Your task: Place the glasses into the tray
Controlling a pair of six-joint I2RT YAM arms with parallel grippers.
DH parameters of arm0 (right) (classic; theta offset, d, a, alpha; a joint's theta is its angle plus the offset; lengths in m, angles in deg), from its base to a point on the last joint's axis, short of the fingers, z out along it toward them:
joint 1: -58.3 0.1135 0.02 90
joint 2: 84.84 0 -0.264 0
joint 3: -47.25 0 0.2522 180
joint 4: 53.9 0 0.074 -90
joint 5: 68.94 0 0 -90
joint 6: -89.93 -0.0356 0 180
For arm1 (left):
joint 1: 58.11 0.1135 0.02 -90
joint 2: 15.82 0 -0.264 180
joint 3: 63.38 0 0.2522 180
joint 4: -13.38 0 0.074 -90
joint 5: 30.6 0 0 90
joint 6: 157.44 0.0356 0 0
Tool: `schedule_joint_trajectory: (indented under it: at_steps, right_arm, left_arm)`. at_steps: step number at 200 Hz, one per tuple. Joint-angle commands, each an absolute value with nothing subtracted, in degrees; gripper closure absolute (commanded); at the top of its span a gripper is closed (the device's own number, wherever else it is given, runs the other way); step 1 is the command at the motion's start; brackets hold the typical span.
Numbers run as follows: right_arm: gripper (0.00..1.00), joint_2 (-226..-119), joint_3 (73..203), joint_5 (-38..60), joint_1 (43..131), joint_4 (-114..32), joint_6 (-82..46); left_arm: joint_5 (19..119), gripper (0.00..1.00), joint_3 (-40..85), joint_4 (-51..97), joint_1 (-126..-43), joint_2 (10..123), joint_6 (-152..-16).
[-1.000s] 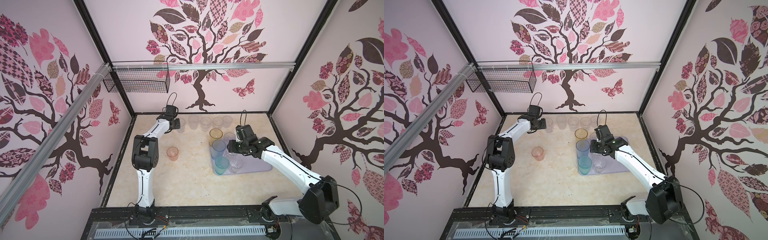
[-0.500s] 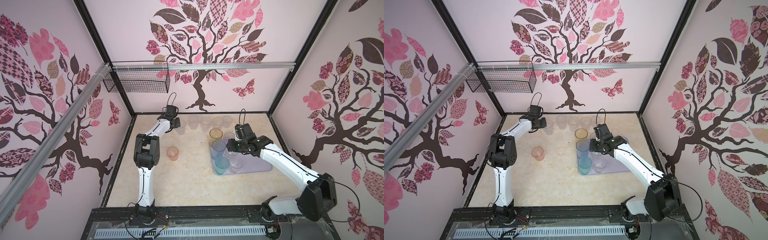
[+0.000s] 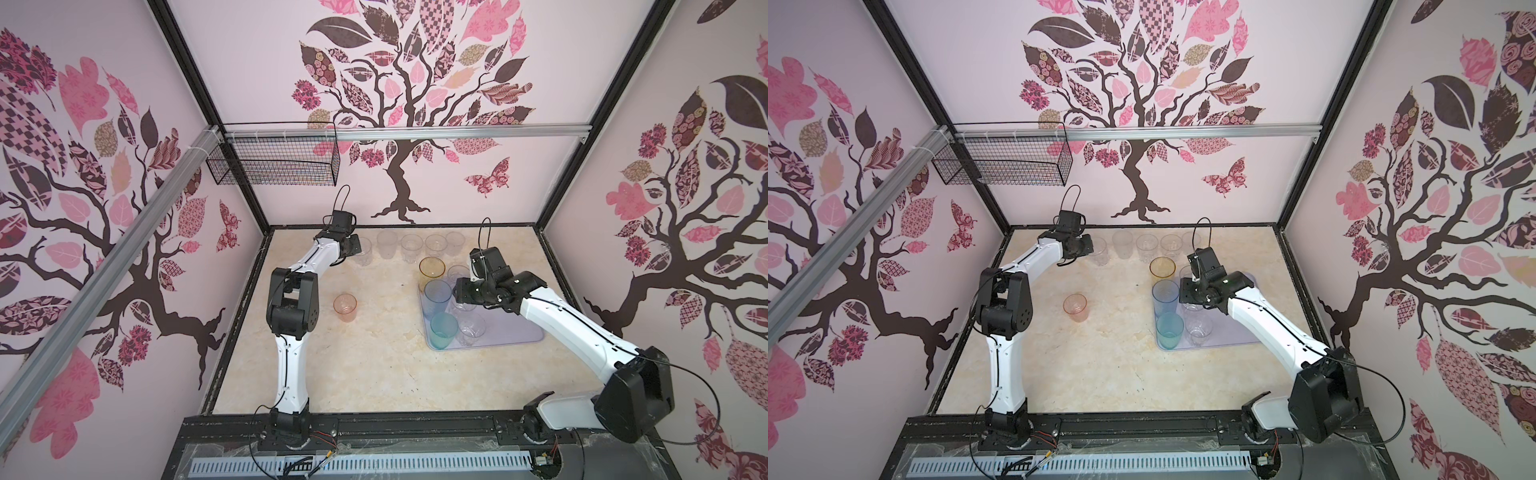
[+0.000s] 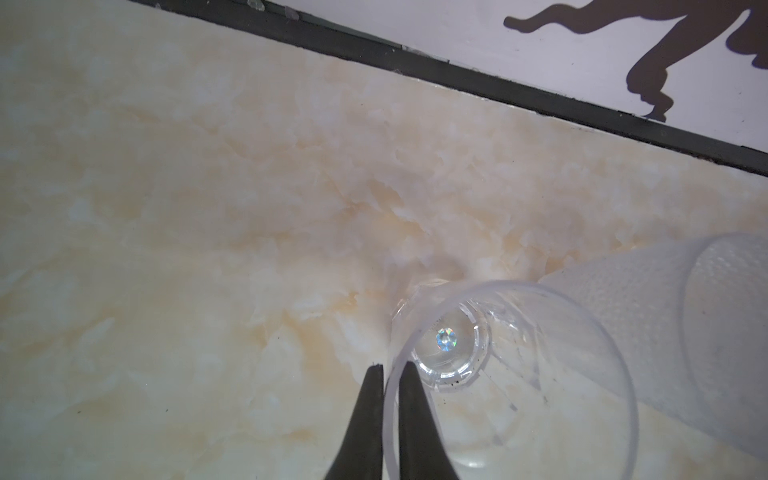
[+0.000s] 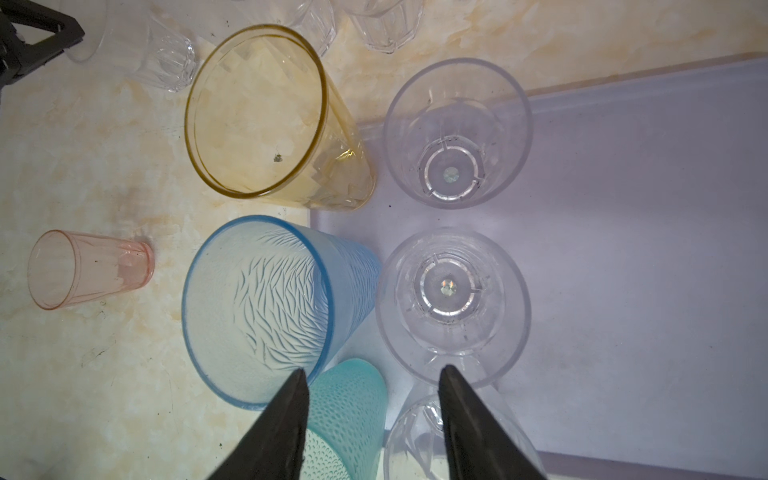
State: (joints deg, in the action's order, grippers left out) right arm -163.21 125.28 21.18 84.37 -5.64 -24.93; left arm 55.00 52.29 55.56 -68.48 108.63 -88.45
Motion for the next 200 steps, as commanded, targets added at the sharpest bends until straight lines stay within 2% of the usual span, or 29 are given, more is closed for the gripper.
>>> schedule_joint_trajectory:
  at_steps: [1,56,105,168,200]
  right_arm:
    - [0.46,-162.3,126.7,20.7,84.1,-4.9,-25.2]
    - [0.46,-159.4,124.3,22.9,84.1,-5.5,-26.1]
    - [0.46,-160.5,125.7,22.4,84.1,-5.5,-26.4]
    - [0.46,-158.8,125.9,24.3,84.1,-6.6,-27.3]
    - [0.46,-158.7,126.1,25.1,83.9,-7.6,-28.6]
  left_arm:
    - [55.7,1.00,47.9,52.7,-68.2,102.3,-89.7]
    - [55.6,1.00,34.8,51.2,-68.1,88.9,-90.5]
    - [56.2,1.00,31.0,53.4,-69.5,79.1,-91.1]
    - [49.4,1.00,31.0,58.5,-75.2,68.1,-87.3]
    - [46.6,1.00,36.4,59.9,-79.5,66.6,-86.2]
